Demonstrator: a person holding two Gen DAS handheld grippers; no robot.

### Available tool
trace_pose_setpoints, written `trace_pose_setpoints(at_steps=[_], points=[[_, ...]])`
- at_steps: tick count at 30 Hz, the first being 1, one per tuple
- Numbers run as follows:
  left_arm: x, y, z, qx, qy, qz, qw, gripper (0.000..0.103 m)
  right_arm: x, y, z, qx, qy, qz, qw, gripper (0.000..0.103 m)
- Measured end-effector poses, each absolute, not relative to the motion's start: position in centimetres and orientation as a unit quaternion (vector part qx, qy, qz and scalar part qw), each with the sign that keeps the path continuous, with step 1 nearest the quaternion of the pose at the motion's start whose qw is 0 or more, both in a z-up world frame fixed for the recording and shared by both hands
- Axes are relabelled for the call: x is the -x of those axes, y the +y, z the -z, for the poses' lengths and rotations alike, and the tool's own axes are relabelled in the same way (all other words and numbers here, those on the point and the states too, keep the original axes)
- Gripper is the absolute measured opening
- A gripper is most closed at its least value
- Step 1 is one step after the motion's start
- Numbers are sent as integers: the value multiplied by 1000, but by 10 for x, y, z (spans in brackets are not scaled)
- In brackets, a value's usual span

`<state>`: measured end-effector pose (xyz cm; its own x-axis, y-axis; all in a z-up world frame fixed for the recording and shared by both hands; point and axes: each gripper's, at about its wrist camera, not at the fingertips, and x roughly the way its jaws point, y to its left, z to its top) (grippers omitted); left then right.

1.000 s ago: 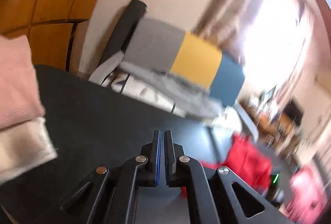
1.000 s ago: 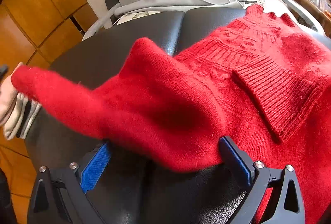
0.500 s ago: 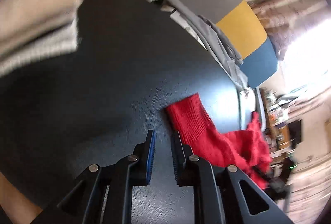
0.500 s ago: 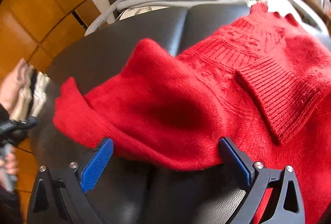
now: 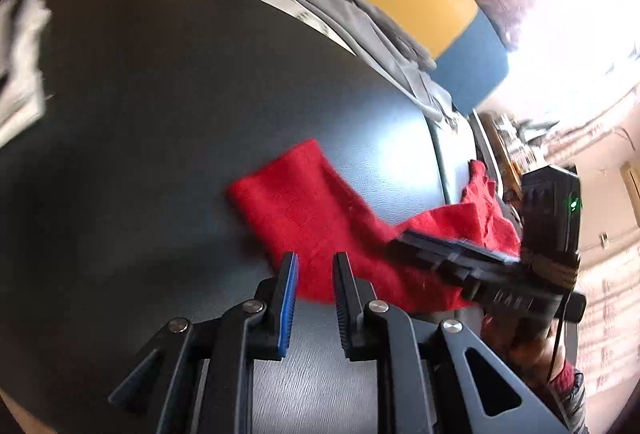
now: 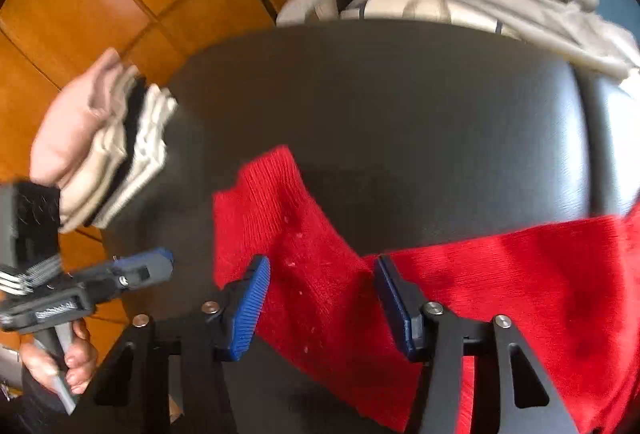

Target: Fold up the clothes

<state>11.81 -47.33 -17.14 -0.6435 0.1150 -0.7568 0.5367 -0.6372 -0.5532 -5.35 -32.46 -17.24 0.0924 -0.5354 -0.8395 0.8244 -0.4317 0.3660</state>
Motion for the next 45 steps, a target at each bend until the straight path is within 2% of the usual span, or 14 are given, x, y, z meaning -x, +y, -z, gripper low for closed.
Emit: trace_pose_setpoints(at_steps=[3,5,7,12,14,21,24,26,28,29,31,33,39,45], points=[[-98,-482,193,-437,419,784,136,17,55,-325,187,-554,124,644,512,57],[-92,-486,203,-438,434,776,131,16,55,-321,189,-554,119,642,516,48],[-93,-491,207,-423,454,775,122,16,51,-318,190,-552,131,640,519,13],[-112,-497,210,-391,506,759,127,16,29,-309,183,-524,141,642,542,11],[-124,-496,206,-387,514,755,126,21,8,-303,168,-490,134,647,569,11],[-166,-489,188,-391,521,748,131,28,-91,-299,179,-416,248,622,615,12],[-172,-472,173,-401,493,762,123,28,-116,-291,195,-401,264,626,614,16],[-169,-458,162,-399,476,776,113,28,-120,-287,195,-397,250,631,618,32],[-163,-441,147,-388,456,795,97,28,-126,-284,196,-395,239,629,625,60],[-158,-434,143,-386,448,802,85,28,-135,-286,197,-384,253,629,627,65],[-147,-422,137,-389,431,812,66,28,-148,-287,198,-379,262,623,632,86],[-134,-412,138,-397,421,814,56,28,-153,-283,196,-382,256,621,634,95],[-98,-386,149,-427,388,815,43,28,-147,-239,186,-380,241,649,613,102],[-83,-347,152,-445,300,843,26,28,-56,-151,166,-410,123,767,478,103]])
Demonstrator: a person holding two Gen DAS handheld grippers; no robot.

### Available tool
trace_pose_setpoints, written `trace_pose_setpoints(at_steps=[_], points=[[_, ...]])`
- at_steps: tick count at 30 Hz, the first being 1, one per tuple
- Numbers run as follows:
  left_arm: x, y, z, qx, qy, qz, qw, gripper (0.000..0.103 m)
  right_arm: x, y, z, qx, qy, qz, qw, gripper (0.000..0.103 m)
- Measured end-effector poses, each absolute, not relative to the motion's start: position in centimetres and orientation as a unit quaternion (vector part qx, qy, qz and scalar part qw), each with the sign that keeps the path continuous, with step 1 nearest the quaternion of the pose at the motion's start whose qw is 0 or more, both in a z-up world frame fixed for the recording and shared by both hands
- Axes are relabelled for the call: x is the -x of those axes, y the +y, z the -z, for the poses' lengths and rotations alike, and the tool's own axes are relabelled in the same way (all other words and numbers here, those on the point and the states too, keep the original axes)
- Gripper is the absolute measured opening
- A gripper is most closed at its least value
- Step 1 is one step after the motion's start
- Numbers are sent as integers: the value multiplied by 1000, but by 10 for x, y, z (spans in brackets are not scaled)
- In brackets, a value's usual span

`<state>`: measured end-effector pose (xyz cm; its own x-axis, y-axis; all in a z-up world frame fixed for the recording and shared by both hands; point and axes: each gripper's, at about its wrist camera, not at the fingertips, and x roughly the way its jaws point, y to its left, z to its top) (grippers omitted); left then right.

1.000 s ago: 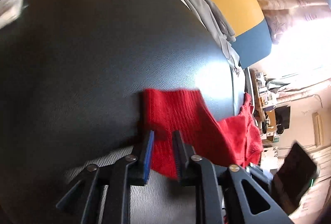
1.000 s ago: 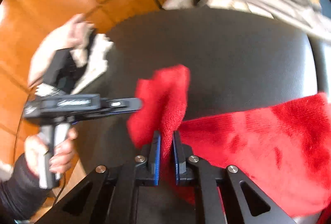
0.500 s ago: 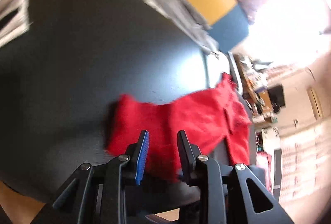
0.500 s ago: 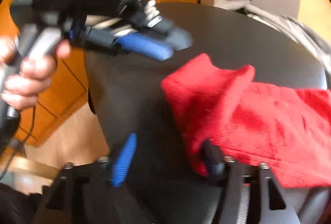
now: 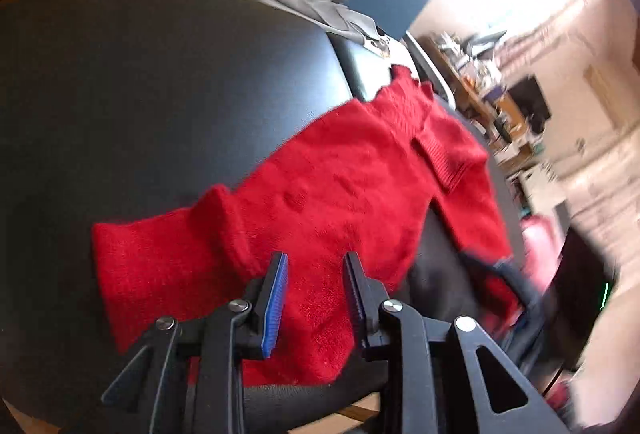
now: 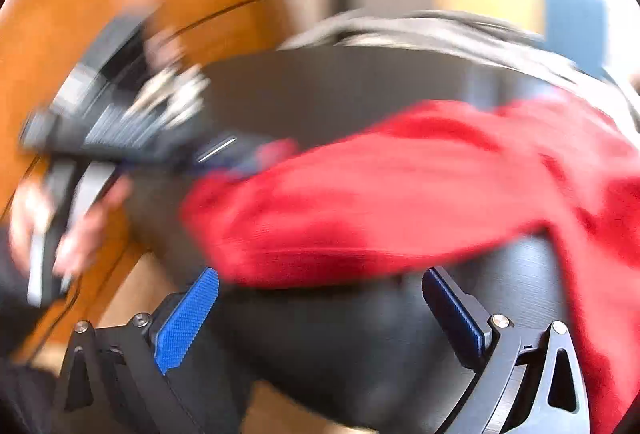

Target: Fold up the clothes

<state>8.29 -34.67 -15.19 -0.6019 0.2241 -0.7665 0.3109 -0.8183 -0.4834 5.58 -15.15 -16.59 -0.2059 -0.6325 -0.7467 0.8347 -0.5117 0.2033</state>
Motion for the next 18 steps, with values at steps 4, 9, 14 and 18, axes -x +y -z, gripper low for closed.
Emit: trace_pose_setpoints(at_steps=[4,9,14,18], points=[[-73,-323,165,-477,217,849,62,28,2,-93,166,-420,84,841,330,103],[-73,-315,176,-481,176,853,101,28,46,-30,178,-448,39,873,191,103],[-72,-330,175,-487,141,845,168,30,46,-27,190,-463,43,865,186,103],[-75,-371,176,-483,170,835,201,30,48,-39,195,-477,35,851,218,103]])
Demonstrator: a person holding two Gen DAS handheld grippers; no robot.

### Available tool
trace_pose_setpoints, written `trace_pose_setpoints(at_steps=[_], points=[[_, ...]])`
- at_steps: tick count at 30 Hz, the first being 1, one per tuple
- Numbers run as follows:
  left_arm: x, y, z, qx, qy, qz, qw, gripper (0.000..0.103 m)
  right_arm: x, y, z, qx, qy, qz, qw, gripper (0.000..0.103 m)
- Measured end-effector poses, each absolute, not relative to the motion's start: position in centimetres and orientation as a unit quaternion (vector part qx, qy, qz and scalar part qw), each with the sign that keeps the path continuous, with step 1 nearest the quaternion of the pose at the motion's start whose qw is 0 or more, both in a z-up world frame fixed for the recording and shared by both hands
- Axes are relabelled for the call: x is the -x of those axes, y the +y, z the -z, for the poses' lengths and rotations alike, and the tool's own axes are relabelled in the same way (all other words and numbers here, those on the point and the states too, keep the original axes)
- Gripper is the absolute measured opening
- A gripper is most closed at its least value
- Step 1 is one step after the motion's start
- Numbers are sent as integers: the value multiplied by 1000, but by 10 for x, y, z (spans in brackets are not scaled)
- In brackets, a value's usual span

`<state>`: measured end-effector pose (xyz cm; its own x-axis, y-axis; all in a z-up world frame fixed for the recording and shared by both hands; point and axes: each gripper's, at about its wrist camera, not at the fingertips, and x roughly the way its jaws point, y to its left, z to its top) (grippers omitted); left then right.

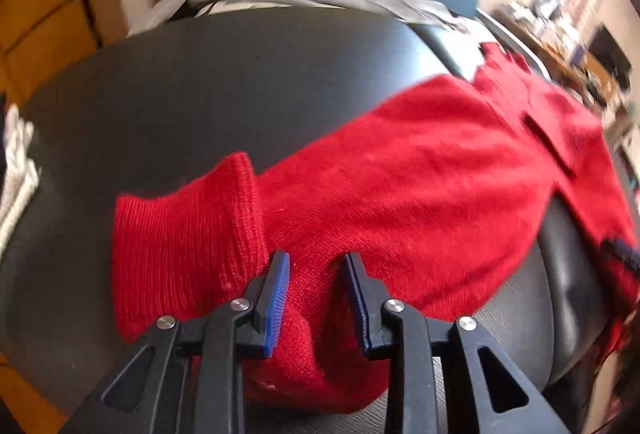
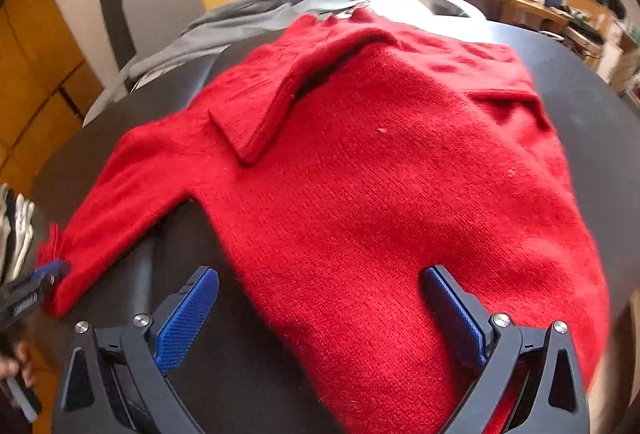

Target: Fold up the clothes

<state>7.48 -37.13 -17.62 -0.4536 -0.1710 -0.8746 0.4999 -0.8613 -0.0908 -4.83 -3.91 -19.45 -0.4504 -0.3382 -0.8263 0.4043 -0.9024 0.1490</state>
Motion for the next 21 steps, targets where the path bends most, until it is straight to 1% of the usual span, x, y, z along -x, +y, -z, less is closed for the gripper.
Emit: trace_pose_setpoints(at_steps=[3,6,10,11,14,17,18,21], points=[[-76,-403,176,-483,172,825,237,30,52,-48,197,-475,51,849,227,103],[-76,-429,178,-483,162,818,266,30,45,-62,195,-473,51,843,249,103],[-68,-459,177,-485,132,808,306,31,35,-98,197,-465,87,831,292,103],[-66,-470,176,-487,136,804,312,31,31,-107,197,-464,98,827,303,103],[-67,-505,170,-491,184,781,339,31,19,-128,195,-459,130,809,344,103],[-82,-527,156,-466,241,773,358,27,13,-123,182,-448,115,803,377,103],[-88,-520,152,-453,266,785,330,27,11,-121,178,-444,111,800,387,103],[-108,-500,142,-409,337,813,241,28,12,-114,160,-392,164,831,360,103]])
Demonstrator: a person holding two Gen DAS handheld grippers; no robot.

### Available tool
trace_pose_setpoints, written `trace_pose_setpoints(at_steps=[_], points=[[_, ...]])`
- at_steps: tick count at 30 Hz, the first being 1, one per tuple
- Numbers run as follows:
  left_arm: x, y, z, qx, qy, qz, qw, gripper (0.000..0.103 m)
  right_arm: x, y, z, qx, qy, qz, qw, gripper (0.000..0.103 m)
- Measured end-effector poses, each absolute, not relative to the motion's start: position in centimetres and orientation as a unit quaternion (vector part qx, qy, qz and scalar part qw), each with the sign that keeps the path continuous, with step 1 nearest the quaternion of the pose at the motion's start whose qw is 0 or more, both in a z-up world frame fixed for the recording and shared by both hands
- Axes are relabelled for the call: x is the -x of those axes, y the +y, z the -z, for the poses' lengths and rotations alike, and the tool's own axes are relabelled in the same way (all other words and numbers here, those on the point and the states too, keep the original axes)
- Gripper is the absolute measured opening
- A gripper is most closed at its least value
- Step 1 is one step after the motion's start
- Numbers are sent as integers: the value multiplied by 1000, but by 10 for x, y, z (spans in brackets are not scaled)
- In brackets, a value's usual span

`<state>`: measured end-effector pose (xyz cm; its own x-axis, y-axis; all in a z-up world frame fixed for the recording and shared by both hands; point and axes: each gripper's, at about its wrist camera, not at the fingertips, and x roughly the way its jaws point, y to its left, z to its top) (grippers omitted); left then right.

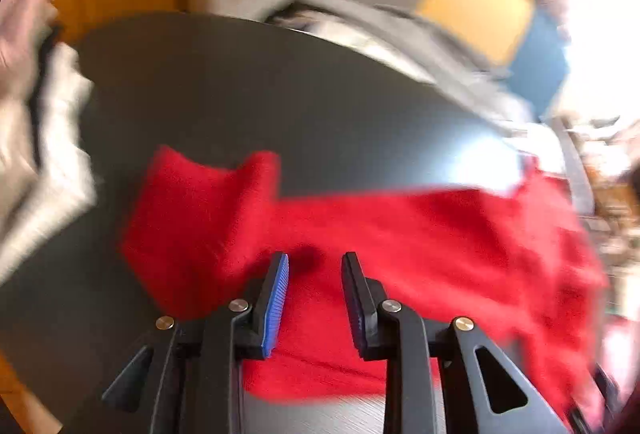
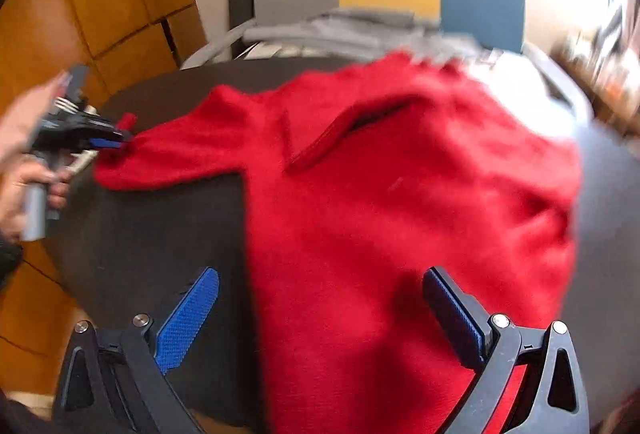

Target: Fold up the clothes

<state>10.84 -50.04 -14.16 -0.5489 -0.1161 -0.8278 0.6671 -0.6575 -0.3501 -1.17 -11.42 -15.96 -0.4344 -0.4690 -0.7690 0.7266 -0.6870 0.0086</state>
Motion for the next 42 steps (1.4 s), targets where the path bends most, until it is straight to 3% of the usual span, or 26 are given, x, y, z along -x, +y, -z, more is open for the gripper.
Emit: trace_pose_setpoints(at_steps=[3,6,13,20,21,23,24,25,31,35,42], points=[[-117,-463,145,-373,421,821,99,28,23,-118,150,-348,222,850,327,103],[-118,-421,151,-374,426,822,46,29,38,-128,142,-314,268,857,308,103],[-110,-361,164,-424,382,821,-7,30,59,-175,153,-187,440,842,252,103],[-117,-364,173,-442,404,801,-7,30,86,-207,171,-181,483,813,270,103],[-119,-364,172,-442,403,802,-6,30,91,-210,172,-190,480,810,279,98],[-119,-364,171,-443,404,800,-7,30,104,-214,172,-223,457,810,292,57],[-118,-361,173,-446,403,799,-7,30,111,-216,171,-239,445,810,298,27],[-117,-357,174,-450,402,798,-8,30,118,-215,169,-256,423,815,303,21],[-110,-344,176,-459,395,796,-17,30,155,-187,139,-320,274,851,315,11],[-106,-329,171,-467,391,792,-36,30,185,-150,117,-342,202,875,277,11],[-95,-293,169,-472,405,777,-93,31,254,-18,108,-415,1,895,161,11]])
